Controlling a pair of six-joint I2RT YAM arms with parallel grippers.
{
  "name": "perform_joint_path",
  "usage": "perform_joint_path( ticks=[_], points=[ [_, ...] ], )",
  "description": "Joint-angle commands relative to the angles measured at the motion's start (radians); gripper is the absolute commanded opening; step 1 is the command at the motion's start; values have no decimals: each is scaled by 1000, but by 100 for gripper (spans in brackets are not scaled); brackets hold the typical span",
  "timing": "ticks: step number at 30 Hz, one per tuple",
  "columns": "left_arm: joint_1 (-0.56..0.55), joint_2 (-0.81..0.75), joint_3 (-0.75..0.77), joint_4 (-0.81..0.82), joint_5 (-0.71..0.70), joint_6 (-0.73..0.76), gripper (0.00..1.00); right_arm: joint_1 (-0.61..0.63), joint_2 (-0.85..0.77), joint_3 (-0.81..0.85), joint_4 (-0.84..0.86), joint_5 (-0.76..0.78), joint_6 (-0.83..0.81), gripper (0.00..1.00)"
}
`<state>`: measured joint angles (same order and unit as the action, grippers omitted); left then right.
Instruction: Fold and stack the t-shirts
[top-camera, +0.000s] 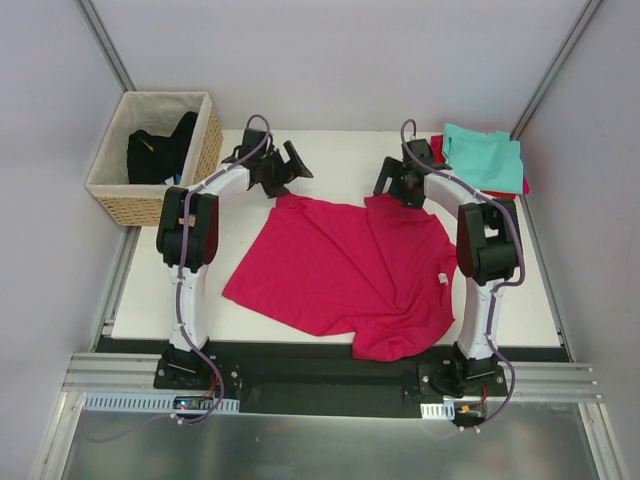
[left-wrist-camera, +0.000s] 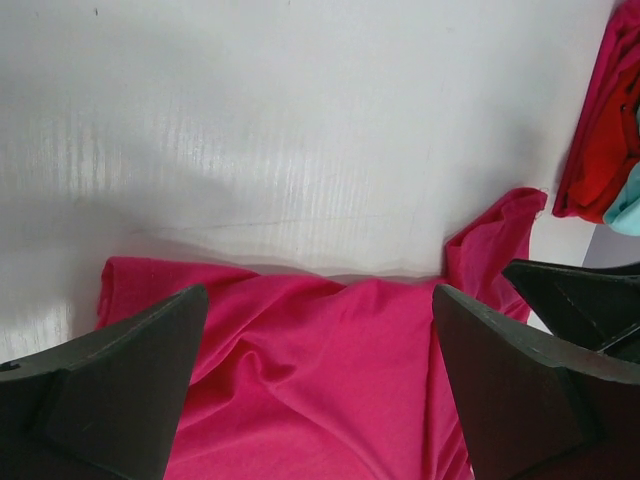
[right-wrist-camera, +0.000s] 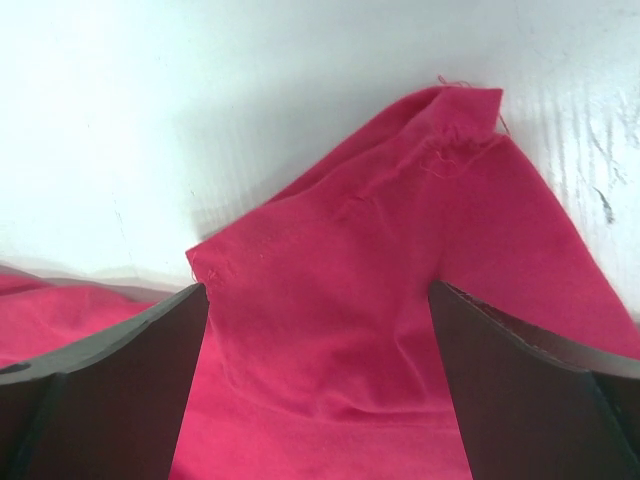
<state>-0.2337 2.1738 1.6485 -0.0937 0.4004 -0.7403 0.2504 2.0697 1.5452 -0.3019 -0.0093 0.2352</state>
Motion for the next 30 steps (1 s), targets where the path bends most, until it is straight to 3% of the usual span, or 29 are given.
perform_joint_path(
  ticks=[1, 7, 23, 30],
  points=[
    [-4, 30, 34, -12, 0, -11, 95, -8, 32, 56, 23, -43, 27, 96],
    [-4, 21, 25, -32, 8, -2, 94, -11, 41, 53, 24, -44, 27, 96],
    [-6, -255, -153, 12, 92, 6, 96, -14, 15, 42, 35, -49, 24, 96],
    [-6, -184, -164, 17, 90, 4, 96, -14, 9, 41, 32, -52, 24, 96]
  ],
)
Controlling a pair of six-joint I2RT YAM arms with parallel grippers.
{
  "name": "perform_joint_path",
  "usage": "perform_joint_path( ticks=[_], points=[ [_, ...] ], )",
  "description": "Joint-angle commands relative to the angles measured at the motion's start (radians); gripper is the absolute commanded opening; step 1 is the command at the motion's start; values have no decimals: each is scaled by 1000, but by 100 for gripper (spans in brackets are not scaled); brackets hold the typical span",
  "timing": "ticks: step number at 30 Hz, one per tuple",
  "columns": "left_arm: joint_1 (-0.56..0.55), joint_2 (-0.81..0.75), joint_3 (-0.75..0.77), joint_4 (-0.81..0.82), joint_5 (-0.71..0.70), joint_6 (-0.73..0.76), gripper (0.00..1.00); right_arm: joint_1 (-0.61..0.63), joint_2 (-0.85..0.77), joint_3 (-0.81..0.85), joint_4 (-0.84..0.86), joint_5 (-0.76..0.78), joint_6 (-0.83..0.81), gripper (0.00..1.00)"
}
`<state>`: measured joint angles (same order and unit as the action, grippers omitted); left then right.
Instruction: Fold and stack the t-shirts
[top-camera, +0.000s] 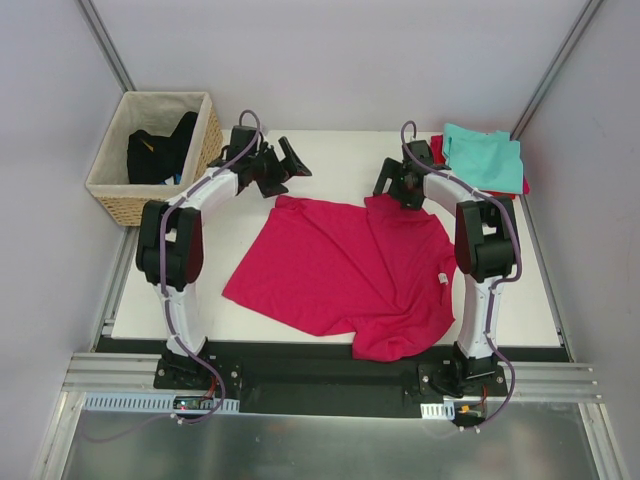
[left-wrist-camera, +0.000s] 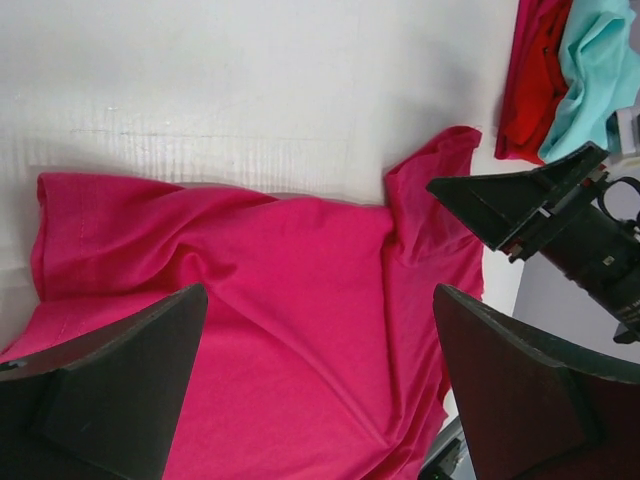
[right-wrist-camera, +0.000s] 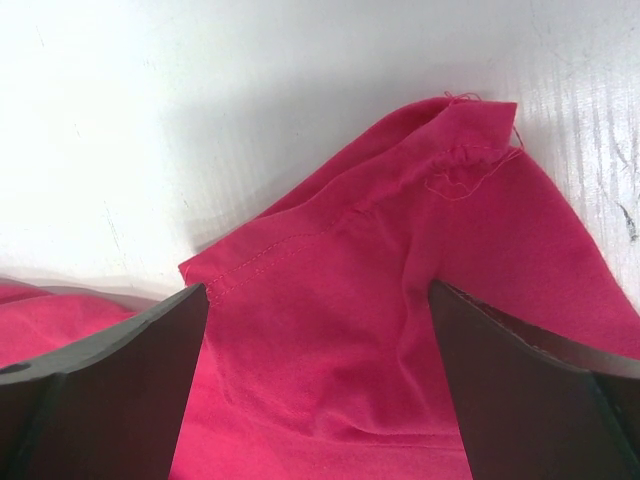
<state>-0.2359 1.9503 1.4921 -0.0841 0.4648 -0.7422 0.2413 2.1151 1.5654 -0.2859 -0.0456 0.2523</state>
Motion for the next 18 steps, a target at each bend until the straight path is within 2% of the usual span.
perform_joint_path(
  ticks=[1, 12, 18],
  points=[
    [-3, 68, 8, 9, 26, 4, 96, -5, -38, 21, 17, -13, 5, 96],
    [18, 294, 149, -19, -12, -20, 96, -8, -26, 51, 1, -11, -2, 96],
    [53, 352, 249, -91, -51, -26, 95, -17, 69, 168, -74, 3, 10, 96]
  ],
)
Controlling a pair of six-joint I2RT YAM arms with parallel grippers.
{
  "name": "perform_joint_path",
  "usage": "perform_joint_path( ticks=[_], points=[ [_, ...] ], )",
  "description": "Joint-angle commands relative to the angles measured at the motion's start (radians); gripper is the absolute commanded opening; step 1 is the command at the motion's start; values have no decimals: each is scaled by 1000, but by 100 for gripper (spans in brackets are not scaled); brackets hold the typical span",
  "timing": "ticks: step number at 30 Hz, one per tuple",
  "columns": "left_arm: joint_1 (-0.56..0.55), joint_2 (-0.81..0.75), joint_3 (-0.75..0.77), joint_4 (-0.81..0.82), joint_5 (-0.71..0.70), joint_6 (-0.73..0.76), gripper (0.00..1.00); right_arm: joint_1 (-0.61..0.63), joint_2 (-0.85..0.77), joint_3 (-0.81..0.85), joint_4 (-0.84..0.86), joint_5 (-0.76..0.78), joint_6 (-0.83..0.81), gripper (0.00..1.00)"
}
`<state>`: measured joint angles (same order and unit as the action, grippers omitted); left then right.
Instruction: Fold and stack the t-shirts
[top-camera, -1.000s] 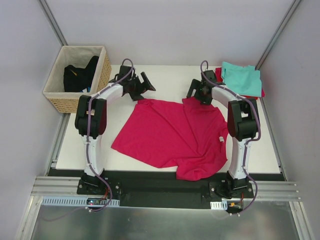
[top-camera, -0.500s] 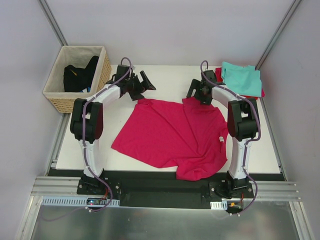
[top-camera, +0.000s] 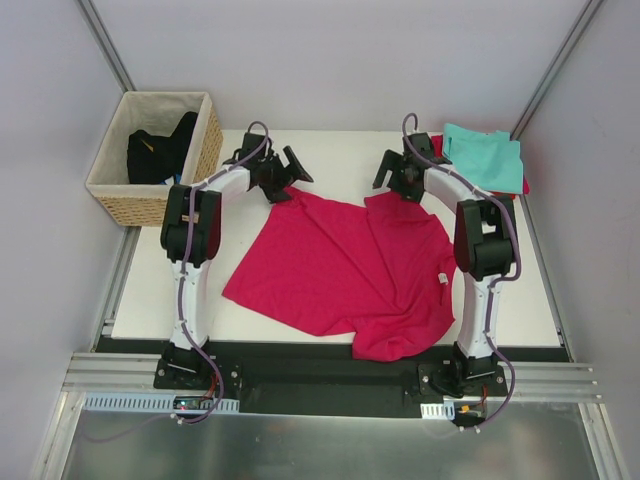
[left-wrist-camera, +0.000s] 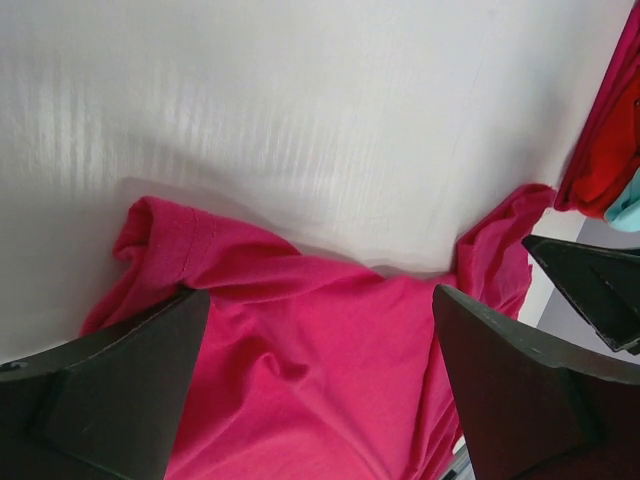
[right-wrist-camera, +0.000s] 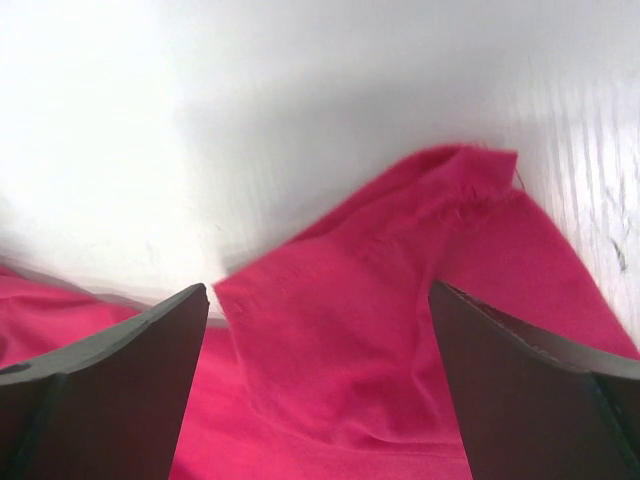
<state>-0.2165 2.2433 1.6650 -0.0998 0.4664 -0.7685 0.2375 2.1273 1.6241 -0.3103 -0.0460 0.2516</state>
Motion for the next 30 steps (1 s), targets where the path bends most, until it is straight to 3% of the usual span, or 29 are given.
perform_joint_path(
  ticks=[1, 5, 8, 22, 30],
  points=[
    [38, 68, 90, -84, -54, -3, 95, -15, 78, 138, -65, -3, 14, 96],
    [68, 104, 154, -127, -69, -6, 95, -32, 161, 279, -142, -5, 43, 96],
    [85, 119, 180, -135, -58, -6, 95, -49, 184, 293, -145, -34, 61, 96],
    [86, 84, 144, -136, -55, 0, 95, -21, -179, 45, -39, -49, 28, 96],
    [88, 68, 130, -136, -60, -5, 95, -9, -169, -4, -36, -29, 41, 96]
  ],
)
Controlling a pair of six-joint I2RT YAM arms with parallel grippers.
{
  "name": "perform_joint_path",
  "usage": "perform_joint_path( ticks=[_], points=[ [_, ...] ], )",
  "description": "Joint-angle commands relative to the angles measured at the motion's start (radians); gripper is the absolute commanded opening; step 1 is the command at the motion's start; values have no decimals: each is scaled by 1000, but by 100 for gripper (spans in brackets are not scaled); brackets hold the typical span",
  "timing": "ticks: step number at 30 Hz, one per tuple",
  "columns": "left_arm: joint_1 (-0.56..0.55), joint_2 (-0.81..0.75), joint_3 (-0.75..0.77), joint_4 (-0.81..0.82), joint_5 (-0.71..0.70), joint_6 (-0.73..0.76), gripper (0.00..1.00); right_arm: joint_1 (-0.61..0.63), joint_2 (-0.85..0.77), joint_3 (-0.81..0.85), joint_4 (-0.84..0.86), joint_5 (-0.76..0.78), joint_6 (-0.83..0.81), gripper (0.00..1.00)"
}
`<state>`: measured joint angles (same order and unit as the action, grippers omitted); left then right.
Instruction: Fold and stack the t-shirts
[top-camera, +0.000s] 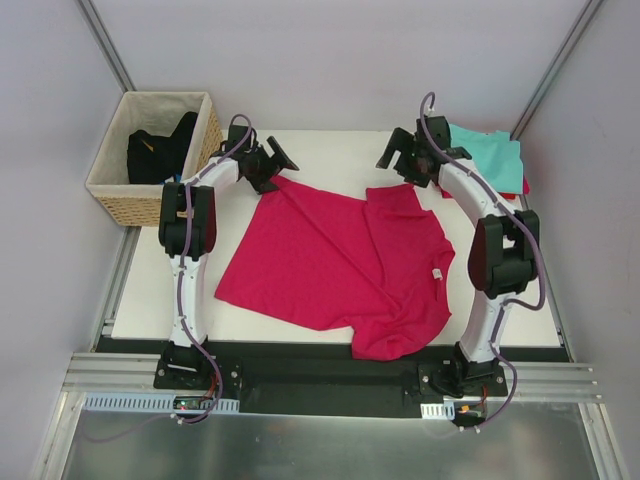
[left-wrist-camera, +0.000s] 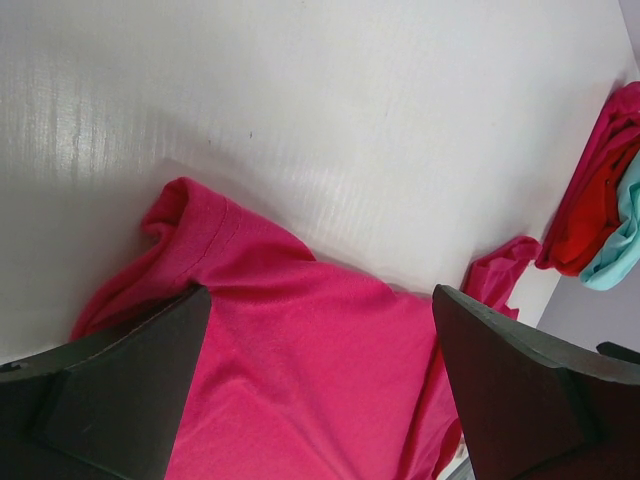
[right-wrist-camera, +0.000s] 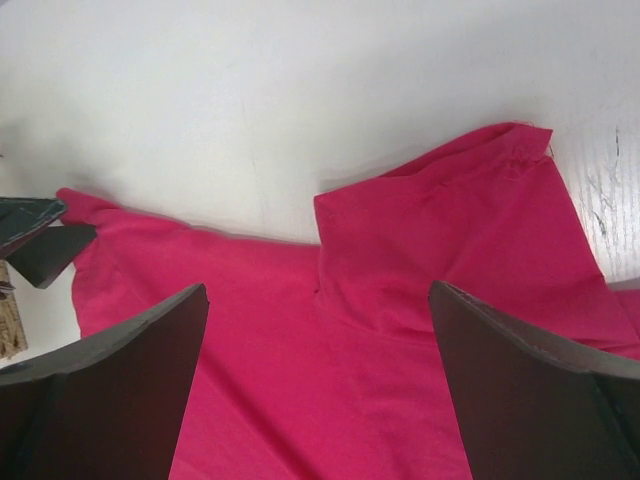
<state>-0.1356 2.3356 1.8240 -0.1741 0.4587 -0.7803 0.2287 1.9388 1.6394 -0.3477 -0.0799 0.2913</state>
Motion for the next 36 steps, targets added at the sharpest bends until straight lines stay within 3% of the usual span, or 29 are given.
perform_joint_path(
  ticks=[1, 28, 36],
  points=[
    [7, -25, -28, -62, -52, 7, 95, 0, 32, -20, 3, 8, 0, 96],
    [25, -21, -28, -73, -55, -17, 95, -35, 287, 97, -48, 17, 31, 96],
    [50, -15, -17, -77, -78, -34, 95, -61, 402, 267, -131, -15, 49, 96]
  ],
)
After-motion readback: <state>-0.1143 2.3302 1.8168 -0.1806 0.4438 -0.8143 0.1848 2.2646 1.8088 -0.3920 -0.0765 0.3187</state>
